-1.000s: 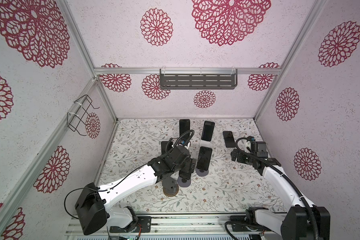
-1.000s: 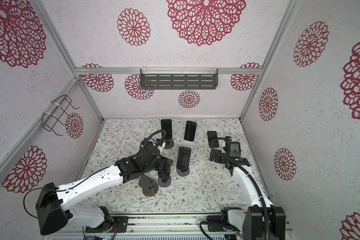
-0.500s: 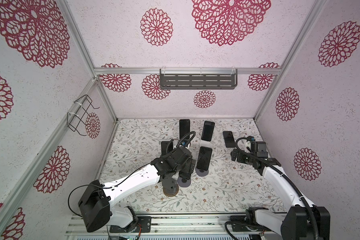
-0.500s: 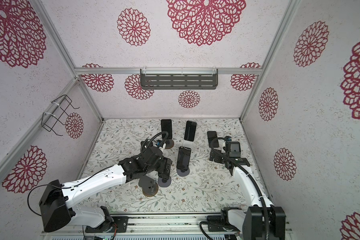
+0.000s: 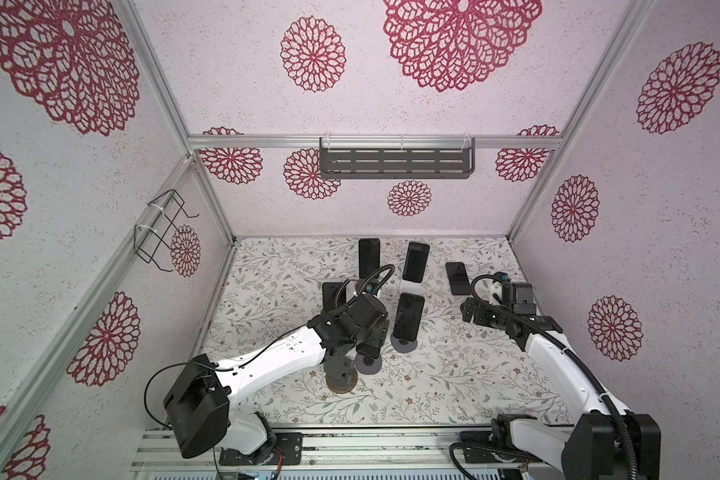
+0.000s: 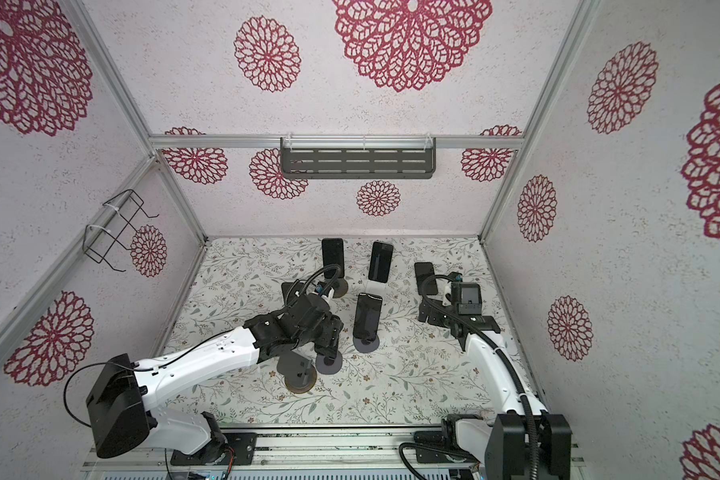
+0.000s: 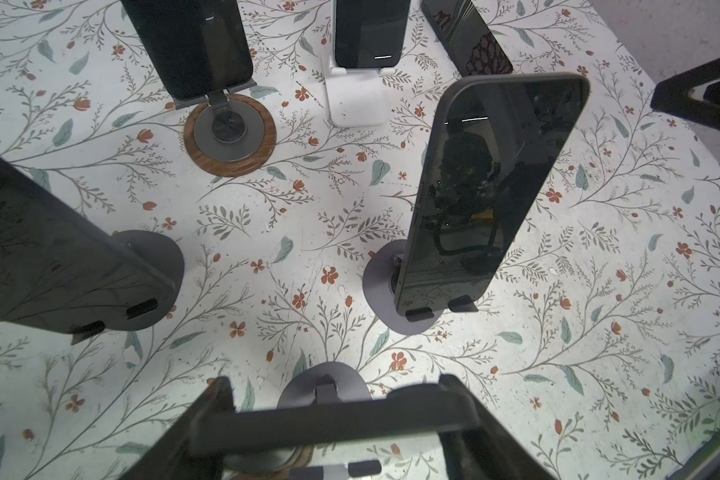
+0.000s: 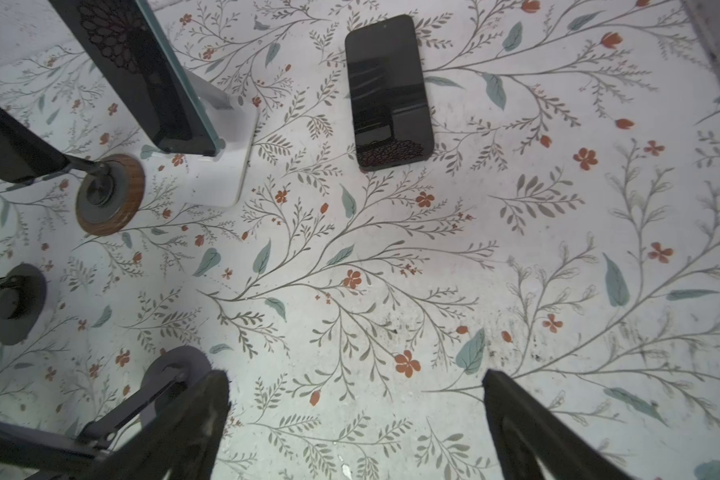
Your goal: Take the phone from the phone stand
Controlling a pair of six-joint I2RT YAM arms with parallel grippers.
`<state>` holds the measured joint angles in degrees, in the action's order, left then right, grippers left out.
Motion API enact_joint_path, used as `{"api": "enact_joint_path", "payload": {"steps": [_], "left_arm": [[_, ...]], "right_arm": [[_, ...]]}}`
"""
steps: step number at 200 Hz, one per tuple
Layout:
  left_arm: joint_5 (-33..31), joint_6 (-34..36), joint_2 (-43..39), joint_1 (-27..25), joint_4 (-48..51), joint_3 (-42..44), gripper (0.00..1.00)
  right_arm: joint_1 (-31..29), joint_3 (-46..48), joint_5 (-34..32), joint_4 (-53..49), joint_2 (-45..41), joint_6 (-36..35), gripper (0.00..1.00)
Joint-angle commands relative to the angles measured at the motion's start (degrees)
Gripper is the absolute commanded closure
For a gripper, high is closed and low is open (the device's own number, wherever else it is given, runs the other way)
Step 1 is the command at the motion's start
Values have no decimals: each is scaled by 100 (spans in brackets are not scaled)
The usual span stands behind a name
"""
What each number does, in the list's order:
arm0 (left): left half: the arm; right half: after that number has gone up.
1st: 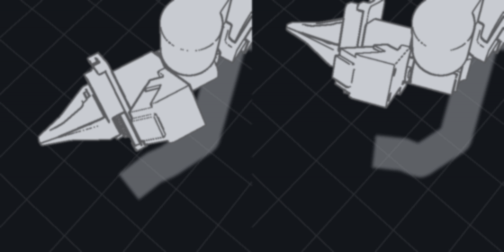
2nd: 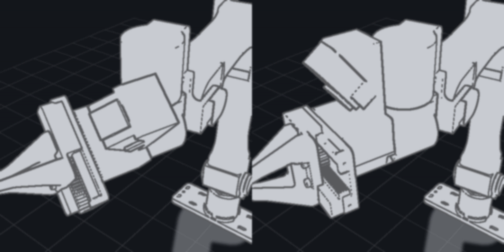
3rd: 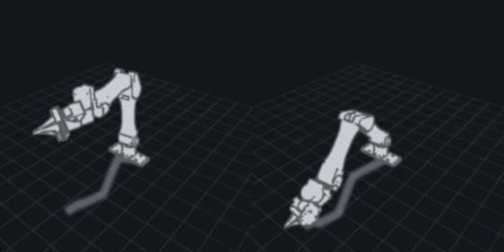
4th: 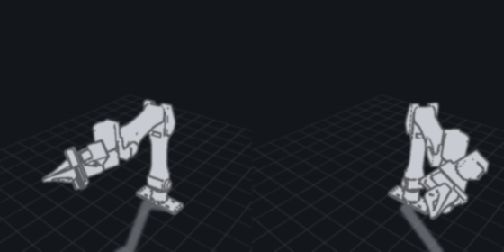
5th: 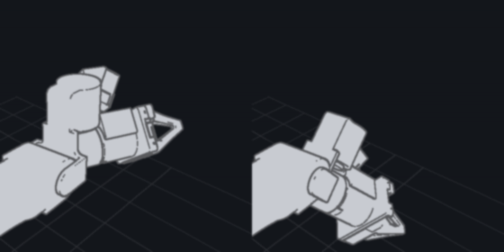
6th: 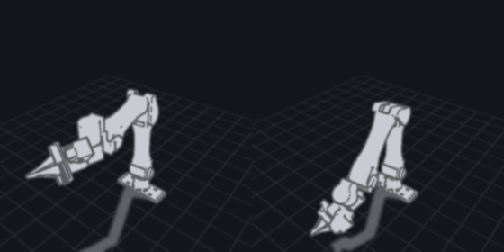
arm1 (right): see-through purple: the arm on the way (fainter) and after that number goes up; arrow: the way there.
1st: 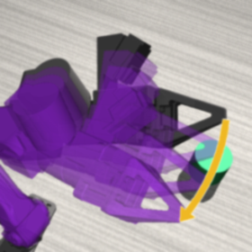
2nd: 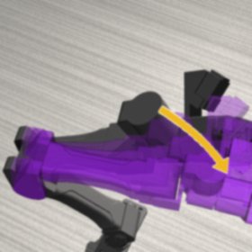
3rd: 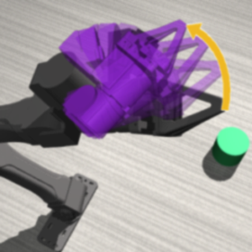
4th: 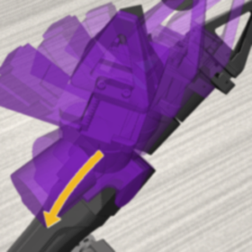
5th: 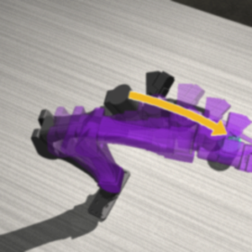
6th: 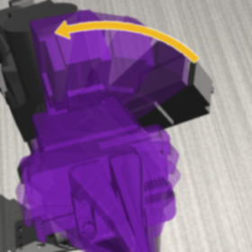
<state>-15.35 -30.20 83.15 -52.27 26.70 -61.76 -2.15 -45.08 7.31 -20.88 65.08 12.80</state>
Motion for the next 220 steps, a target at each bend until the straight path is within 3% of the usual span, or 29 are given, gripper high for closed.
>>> {"api": "enact_joint_path", "payload": {"steps": [1,15,40,58,90,112,135,157,183,220], "left_arm": [[-69,-127,-239,-55,226,-352,40],[-18,-126,-352,-47,318,-537,43],[213,-78,-408,-20,720,-1102,45],[412,-154,-405,84,1043,-1475,50],[1501,-345,-467,618,888,-1611,56],[1873,-406,-499,929,736,-1627,61],[1983,-393,-511,1077,566,-1646,62],[2023,-341,-509,1132,335,-1600,64],[2224,-429,-542,1184,-65,-1448,66],[2424,-427,-599,1254,-346,-1368,67]], "right_arm": [[-84,-189,748,-12,-428,-300,10],[-306,-270,1148,-104,-633,-550,22],[-1085,-543,1070,-395,-921,-890,23],[-1515,-729,1218,-379,-1073,-860,30],[-2146,-745,1900,224,-1404,-741,44],[-2479,-616,2183,640,-1440,-687,53],[-2923,-477,2380,1324,-1192,-388,55],[-3418,-378,2520,2256,-712,-91,49],[-3772,-597,2154,2410,-173,-202,45],[-3784,-798,2010,2433,242,-199,62]]}}
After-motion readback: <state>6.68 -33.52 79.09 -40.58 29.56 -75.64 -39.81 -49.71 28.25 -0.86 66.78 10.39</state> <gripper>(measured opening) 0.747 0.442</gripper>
